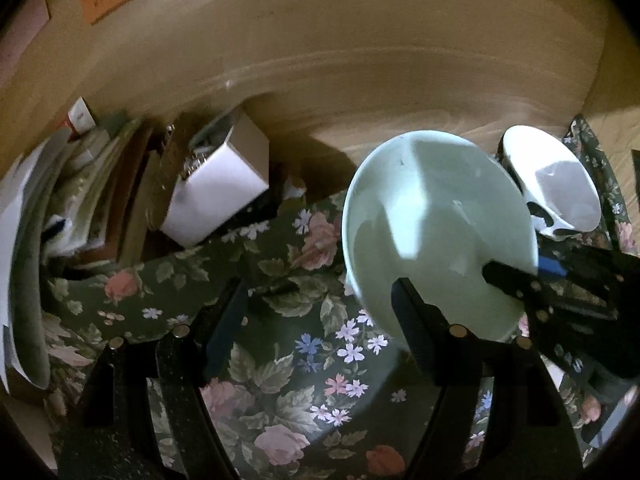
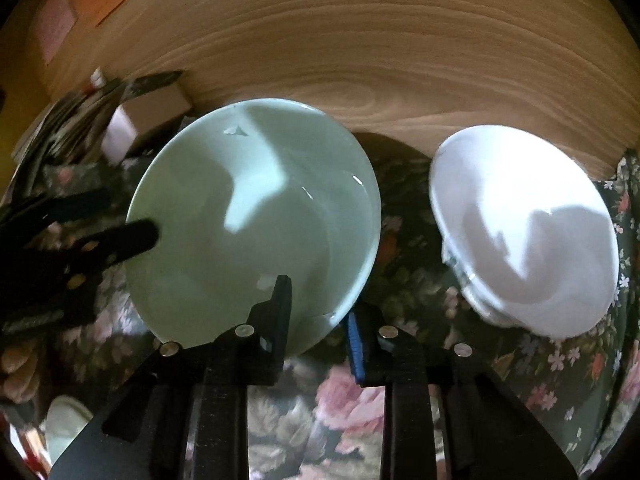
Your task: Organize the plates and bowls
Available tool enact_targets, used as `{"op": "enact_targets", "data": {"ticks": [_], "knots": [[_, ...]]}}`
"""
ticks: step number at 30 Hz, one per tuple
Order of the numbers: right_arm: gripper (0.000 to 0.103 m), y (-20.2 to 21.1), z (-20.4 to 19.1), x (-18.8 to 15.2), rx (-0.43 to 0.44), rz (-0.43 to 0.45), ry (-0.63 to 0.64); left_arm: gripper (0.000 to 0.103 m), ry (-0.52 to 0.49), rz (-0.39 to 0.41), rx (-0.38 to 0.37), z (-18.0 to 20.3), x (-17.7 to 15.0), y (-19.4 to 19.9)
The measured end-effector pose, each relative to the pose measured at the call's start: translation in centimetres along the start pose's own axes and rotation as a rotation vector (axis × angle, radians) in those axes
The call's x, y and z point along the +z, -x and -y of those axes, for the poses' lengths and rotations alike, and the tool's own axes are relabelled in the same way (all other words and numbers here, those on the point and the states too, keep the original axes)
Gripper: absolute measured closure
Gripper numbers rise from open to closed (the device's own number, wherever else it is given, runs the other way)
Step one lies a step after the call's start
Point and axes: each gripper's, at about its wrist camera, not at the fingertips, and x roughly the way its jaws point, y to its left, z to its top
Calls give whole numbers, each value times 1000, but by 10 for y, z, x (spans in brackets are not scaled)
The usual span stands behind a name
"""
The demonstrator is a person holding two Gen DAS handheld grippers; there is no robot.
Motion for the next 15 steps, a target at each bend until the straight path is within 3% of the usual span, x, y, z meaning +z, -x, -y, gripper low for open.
{"op": "enact_targets", "data": {"ticks": [5, 15], "knots": [[81, 20, -4, -17, 59, -28, 11, 46, 4, -60, -14, -1, -4, -12], [72, 37, -6, -35, 45, -12, -26, 67, -87, -103, -33, 19, -14, -19]]}}
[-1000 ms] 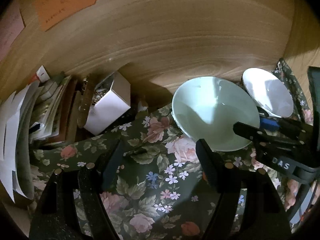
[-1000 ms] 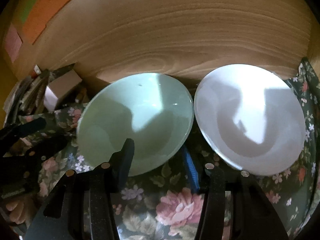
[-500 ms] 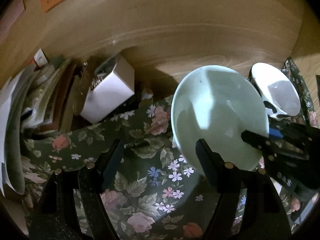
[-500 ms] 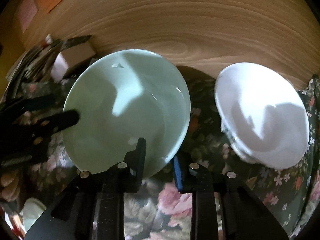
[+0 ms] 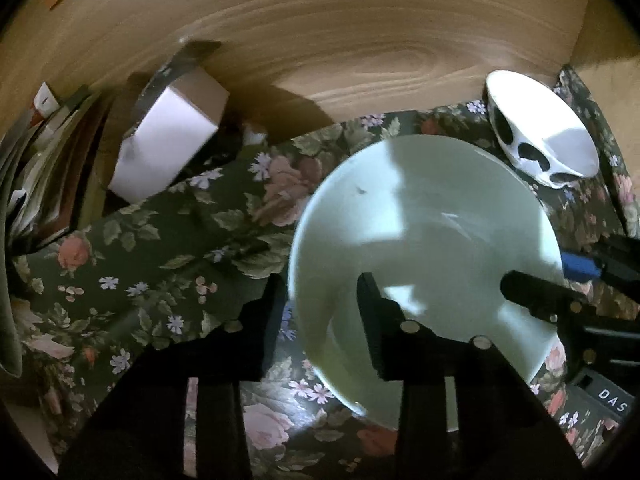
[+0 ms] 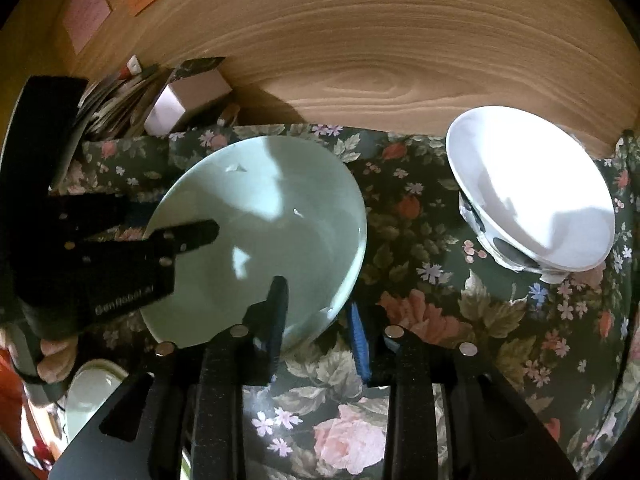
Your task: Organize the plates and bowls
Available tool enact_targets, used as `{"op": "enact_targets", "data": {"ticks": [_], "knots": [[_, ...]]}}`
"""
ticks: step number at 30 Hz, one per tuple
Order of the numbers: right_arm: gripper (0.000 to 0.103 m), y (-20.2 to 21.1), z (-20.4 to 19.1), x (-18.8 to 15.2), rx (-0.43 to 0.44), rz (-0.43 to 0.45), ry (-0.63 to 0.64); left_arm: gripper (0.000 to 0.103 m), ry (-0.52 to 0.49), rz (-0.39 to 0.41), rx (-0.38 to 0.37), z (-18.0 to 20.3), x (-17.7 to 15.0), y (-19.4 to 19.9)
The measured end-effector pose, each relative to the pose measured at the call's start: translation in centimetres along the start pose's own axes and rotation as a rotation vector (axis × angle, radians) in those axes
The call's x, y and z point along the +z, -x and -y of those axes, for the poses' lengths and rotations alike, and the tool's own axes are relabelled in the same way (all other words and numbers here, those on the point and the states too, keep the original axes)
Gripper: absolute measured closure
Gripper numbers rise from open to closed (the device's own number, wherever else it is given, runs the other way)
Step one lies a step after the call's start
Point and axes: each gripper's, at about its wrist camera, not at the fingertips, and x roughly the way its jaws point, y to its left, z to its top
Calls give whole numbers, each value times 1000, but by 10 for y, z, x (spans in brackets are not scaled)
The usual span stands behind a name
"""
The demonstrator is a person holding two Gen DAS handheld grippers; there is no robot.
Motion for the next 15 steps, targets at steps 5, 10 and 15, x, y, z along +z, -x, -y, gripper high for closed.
{"op": "enact_targets", "data": {"ticks": [5, 10, 15], "knots": [[68, -11, -2, 9, -18, 20, 3, 73, -13, -10, -11, 9, -2, -8], [76, -26, -5, 17, -51, 45, 0, 79, 1, -4, -13, 10, -5, -14], [81, -28, -1, 20, -34, 53, -30, 80, -1, 8, -5, 7, -7, -9]]}}
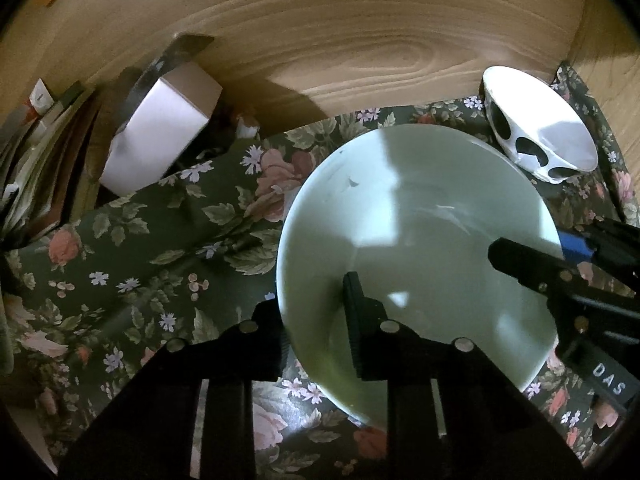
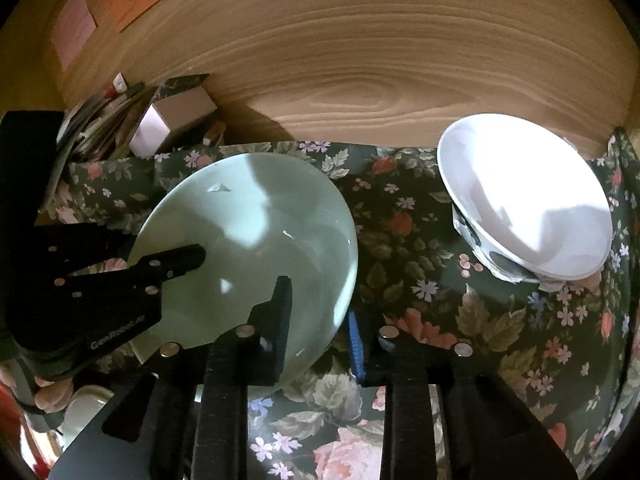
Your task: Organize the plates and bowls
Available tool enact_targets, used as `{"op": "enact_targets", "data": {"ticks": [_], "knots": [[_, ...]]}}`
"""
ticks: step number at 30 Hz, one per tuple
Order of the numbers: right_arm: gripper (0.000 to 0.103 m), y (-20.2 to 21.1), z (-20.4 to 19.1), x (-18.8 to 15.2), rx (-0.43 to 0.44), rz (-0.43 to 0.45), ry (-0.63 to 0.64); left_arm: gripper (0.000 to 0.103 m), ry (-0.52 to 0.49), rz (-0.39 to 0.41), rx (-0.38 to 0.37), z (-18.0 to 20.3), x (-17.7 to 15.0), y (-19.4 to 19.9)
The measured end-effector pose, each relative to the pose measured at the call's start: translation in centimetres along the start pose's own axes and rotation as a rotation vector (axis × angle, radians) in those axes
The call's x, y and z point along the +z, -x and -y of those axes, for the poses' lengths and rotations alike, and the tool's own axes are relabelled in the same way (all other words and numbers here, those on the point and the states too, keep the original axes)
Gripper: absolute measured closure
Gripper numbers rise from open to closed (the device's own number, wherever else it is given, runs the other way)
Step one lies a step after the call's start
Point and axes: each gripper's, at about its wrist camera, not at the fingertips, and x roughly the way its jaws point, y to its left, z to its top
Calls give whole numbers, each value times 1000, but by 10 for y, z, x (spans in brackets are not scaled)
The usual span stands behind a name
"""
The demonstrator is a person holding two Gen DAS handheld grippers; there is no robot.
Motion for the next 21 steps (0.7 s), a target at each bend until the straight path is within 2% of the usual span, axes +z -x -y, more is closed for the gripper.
{"op": "enact_targets", "data": {"ticks": [7, 21], "knots": [[83, 26, -12, -5, -18, 66, 19, 80, -3, 58, -3, 1, -13, 37], [83, 83, -47, -19, 13, 149, 49, 80, 28, 174, 21, -7, -42, 110]]}}
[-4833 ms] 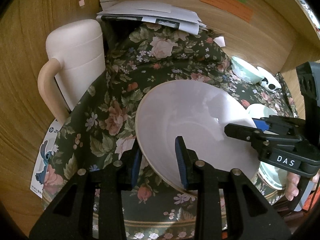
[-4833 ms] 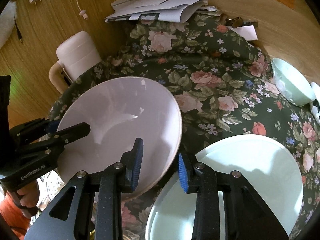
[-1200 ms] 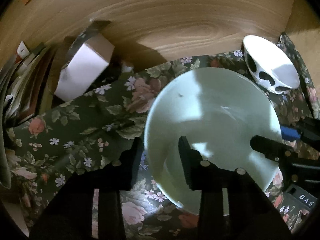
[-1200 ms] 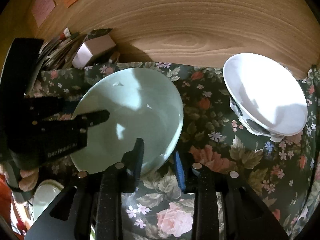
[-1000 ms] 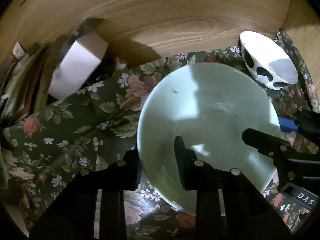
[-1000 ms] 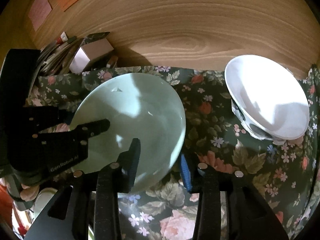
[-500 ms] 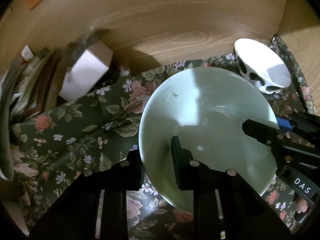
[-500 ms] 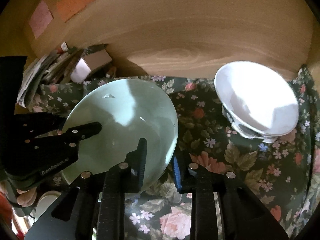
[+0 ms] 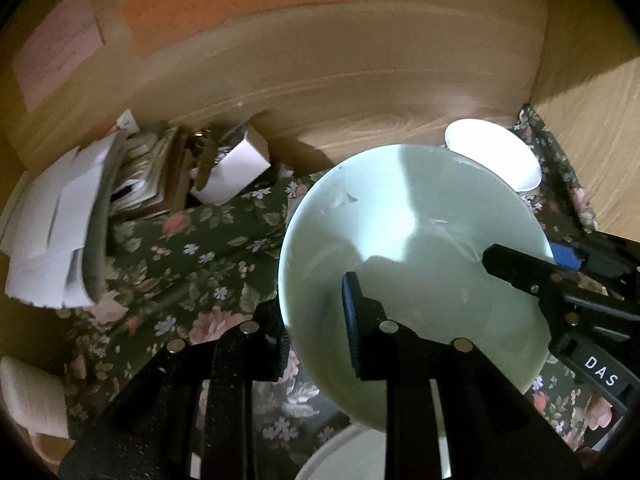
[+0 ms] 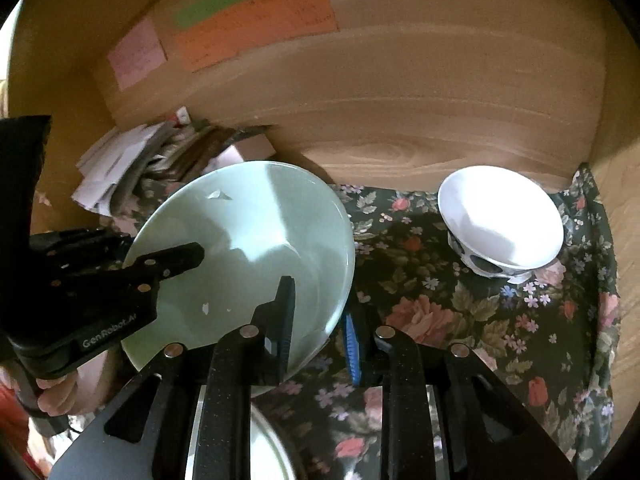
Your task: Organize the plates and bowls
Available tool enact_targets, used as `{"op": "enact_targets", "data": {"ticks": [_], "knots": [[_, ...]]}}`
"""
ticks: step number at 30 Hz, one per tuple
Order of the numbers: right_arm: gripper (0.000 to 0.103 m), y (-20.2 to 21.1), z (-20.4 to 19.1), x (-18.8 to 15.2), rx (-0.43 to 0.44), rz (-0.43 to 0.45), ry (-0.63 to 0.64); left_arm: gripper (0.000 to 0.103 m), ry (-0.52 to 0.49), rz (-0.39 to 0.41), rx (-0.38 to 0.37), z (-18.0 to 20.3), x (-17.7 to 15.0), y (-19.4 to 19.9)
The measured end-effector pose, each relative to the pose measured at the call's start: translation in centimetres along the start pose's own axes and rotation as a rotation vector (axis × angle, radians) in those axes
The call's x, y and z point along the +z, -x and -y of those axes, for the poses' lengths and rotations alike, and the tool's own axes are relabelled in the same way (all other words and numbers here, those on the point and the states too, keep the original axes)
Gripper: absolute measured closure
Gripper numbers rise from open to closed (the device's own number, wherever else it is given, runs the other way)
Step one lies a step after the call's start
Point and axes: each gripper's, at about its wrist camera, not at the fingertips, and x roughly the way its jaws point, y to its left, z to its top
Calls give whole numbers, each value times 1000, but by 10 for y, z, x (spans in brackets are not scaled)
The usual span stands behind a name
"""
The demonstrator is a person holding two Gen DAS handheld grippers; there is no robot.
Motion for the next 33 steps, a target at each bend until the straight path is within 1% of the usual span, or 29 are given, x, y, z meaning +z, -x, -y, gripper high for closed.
{"op": "enact_targets", "data": {"ticks": [8, 17, 33], "knots": [[83, 23, -24, -5, 9, 34, 21, 80, 25, 45, -3, -9, -15, 37], [83, 33, -54, -11, 30, 53, 52, 80, 60, 79, 1, -27, -39, 69], [83, 32, -114, -27, 105, 52, 116, 80, 135, 116, 53, -69, -86, 114]]}}
